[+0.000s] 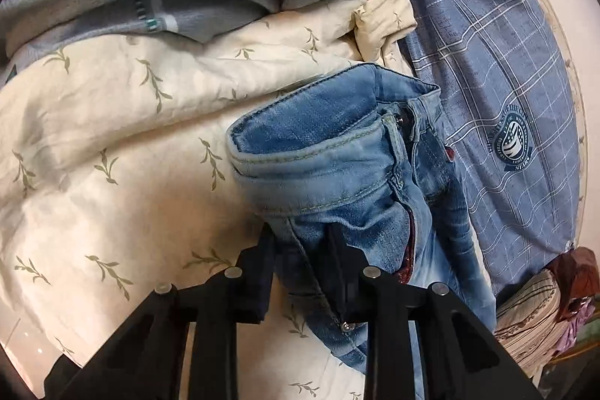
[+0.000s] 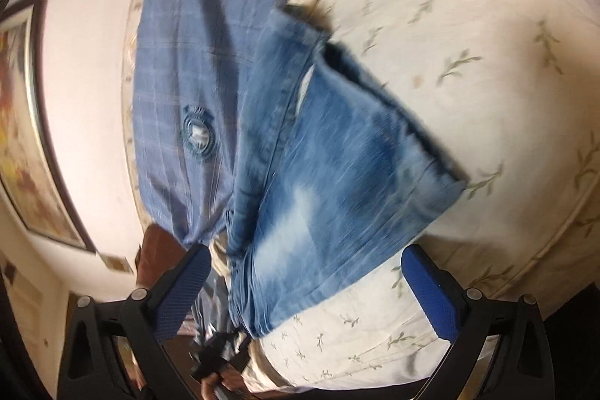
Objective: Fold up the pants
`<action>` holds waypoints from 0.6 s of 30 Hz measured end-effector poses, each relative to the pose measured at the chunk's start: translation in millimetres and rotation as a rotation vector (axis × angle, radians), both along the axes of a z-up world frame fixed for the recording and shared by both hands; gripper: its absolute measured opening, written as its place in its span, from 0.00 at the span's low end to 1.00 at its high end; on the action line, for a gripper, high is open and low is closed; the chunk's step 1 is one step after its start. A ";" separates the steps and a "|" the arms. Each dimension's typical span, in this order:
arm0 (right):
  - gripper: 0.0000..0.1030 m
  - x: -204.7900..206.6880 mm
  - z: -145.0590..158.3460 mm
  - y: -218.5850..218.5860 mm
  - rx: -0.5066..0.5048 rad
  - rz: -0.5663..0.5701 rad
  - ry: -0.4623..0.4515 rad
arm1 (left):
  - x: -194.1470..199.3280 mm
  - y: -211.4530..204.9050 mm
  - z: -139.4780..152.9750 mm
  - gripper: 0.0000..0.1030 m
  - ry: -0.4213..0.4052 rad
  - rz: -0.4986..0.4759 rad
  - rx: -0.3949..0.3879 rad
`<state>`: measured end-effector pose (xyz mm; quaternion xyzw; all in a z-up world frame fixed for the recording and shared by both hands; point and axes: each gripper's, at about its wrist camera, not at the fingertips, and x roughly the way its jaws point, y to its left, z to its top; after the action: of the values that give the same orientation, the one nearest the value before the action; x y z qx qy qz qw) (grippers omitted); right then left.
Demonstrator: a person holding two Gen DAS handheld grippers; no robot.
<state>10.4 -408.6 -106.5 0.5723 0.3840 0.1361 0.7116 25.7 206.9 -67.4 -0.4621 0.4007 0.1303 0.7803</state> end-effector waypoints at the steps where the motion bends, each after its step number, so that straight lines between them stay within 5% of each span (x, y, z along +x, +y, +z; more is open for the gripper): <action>1: 1.00 -1.3 -4.0 -4.5 0.036 -0.019 0.020 | -0.4 -0.6 0.8 0.27 0.000 -0.003 0.005; 6: 0.99 9.4 -7.2 -18.9 0.013 -0.082 0.070 | 6.5 -3.9 2.8 0.35 0.007 -0.010 0.030; 9: 0.89 22.4 1.9 -20.1 -0.074 -0.074 0.091 | 12.5 -6.3 7.7 0.11 0.023 -0.039 0.081; 10: 0.54 26.7 3.6 -17.0 -0.110 -0.057 0.107 | 13.2 -6.3 9.2 0.09 0.030 -0.043 0.086; 11: 0.07 32.0 4.4 -14.5 -0.137 -0.025 0.126 | 12.5 -6.6 13.0 0.08 0.034 -0.046 0.094; 14: 0.08 42.4 19.4 -8.4 -0.284 0.033 0.127 | 4.8 -15.3 38.6 0.06 0.004 -0.044 0.186; 18: 0.08 39.1 87.3 -4.9 -0.519 0.030 -0.027 | -44.4 -56.0 103.7 0.06 -0.162 -0.082 0.372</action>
<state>49.5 -413.5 -19.1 0.3630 0.4050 0.0510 0.8376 -18.7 150.9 36.3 -0.3023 0.3243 0.1326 0.8865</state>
